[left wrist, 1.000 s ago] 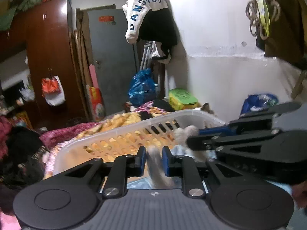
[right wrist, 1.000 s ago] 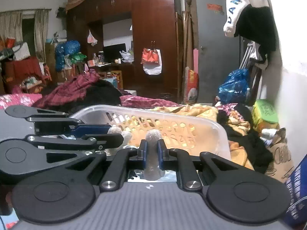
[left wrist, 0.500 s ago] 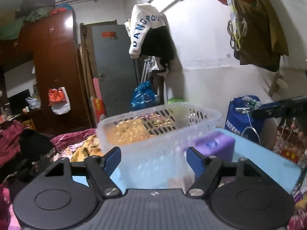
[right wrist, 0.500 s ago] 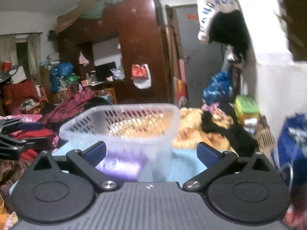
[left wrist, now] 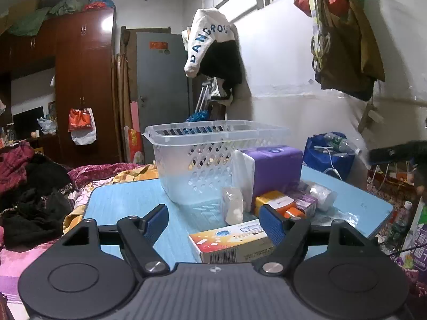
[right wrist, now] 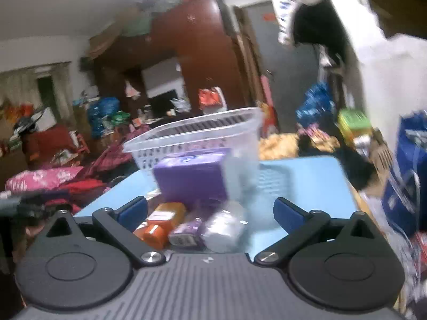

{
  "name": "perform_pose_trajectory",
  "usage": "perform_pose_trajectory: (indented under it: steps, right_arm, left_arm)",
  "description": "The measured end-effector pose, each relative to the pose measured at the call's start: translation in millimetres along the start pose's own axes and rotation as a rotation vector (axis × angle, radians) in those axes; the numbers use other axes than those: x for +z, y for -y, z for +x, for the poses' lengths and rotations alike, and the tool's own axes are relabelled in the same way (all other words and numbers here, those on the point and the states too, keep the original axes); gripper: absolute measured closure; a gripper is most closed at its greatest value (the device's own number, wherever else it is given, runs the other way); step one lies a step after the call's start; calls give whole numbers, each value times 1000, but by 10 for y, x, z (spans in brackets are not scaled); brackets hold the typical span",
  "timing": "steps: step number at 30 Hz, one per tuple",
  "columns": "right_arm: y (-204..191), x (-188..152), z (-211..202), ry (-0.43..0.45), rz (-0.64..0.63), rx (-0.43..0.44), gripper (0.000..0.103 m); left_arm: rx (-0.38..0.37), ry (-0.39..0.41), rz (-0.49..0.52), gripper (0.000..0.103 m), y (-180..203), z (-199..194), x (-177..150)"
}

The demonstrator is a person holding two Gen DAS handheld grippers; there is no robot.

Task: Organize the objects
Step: 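Grasp the printed medicine box with the left tool and lift it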

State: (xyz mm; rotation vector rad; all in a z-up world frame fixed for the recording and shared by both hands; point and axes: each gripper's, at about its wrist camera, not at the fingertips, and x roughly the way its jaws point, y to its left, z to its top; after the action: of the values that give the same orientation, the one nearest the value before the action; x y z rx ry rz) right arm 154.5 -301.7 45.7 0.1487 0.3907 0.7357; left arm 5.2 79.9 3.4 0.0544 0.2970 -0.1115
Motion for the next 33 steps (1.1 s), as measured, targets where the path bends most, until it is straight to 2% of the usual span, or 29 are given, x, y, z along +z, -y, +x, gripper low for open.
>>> perform_pose_trajectory:
  steps: [2, 4, 6, 10, 13, 15, 17, 18, 20, 23, 26, 29, 33]
  right_arm:
    - [76, 22, -235, -13, 0, -20, 0]
    - [87, 15, -513, 22, -24, -91, 0]
    - [84, 43, -678, 28, -41, -117, 0]
    - [-70, 124, -761, -22, -134, -185, 0]
    - [-126, 92, -652, -27, -151, -179, 0]
    - [-117, -6, -492, -5, -120, -130, 0]
    - [-93, -155, -307, 51, -43, -5, 0]
    - [-127, -228, -152, 49, -28, 65, 0]
    - [-259, -341, 123, 22, -23, 150, 2]
    - [-564, -488, 503, -60, -88, 244, 18]
    - [-769, -616, 724, -115, -127, 301, 25]
    - [-911, -703, 878, -144, -178, 305, 37]
    - [-981, -768, 1004, -164, -201, 319, 44]
  left_arm:
    - [-1, 8, -10, 25, -7, -28, -10]
    - [2, 8, -11, 25, 7, -39, -22]
    - [6, 7, -4, 25, 42, -47, -29]
    - [4, 17, 0, 25, 84, -85, -47]
    - [-2, 14, 17, 25, 115, -67, -74]
    - [-6, 7, 12, 25, 123, -14, -122]
    - [-22, -7, -4, 25, 102, 50, -183]
    - [-36, -15, -5, 25, 88, 88, -219]
    - [-48, -17, -5, 25, 62, 138, -290]
    - [-86, -26, -18, 25, -22, 190, -390]
    - [-144, -27, -42, 25, -99, 218, -472]
    - [-186, -28, -53, 25, -127, 253, -508]
    - [-221, -28, -70, 27, -156, 304, -545]
